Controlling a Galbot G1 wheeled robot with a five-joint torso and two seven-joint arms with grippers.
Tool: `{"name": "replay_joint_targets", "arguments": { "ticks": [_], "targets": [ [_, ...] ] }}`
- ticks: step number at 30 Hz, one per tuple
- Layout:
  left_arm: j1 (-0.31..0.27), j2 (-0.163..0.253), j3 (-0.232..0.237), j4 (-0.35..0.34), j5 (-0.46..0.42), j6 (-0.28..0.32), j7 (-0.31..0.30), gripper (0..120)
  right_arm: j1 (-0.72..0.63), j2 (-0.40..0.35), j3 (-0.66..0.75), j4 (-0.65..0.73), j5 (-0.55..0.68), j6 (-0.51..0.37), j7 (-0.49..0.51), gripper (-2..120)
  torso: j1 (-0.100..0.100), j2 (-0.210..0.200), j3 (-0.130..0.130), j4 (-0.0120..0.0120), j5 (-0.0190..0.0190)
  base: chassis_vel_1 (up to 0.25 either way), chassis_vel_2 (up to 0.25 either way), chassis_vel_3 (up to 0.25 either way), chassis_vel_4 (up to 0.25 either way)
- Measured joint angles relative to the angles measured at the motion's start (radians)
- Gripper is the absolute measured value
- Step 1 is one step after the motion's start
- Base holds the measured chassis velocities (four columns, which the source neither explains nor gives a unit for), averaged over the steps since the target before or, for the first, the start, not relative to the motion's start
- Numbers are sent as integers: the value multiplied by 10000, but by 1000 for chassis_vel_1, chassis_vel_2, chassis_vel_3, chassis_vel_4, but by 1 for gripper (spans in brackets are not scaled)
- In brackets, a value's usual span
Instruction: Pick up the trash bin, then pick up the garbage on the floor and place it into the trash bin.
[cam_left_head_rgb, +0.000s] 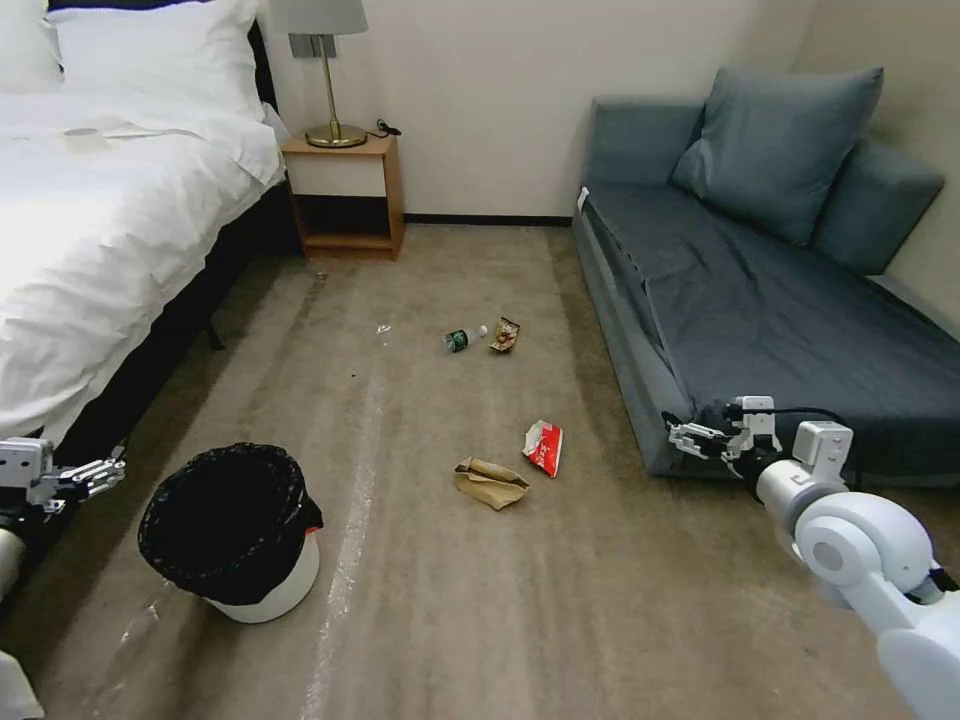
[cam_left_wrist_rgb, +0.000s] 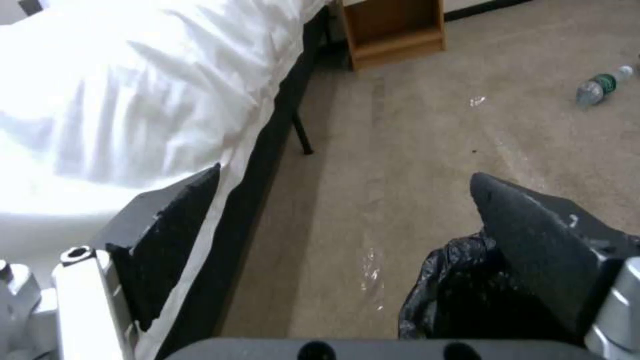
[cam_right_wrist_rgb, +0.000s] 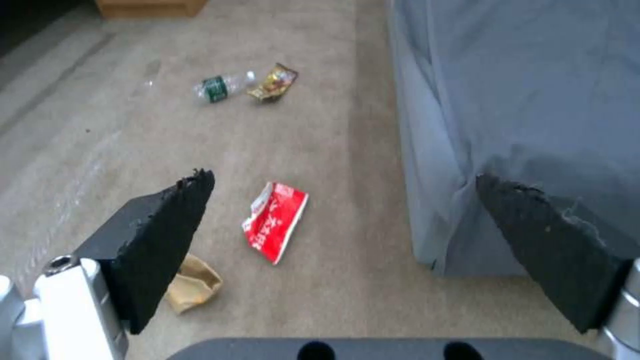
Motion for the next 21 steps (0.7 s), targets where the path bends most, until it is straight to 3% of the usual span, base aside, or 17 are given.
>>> {"name": "replay_joint_targets", "arguments": {
  "ticks": [21],
  "targets": [
    [-75,-419,264,389,379,0,121,100,16,107,-447,-261,-310,64,-19,100,0,0,0,0,3,0,0,0,0]
  ]
}}
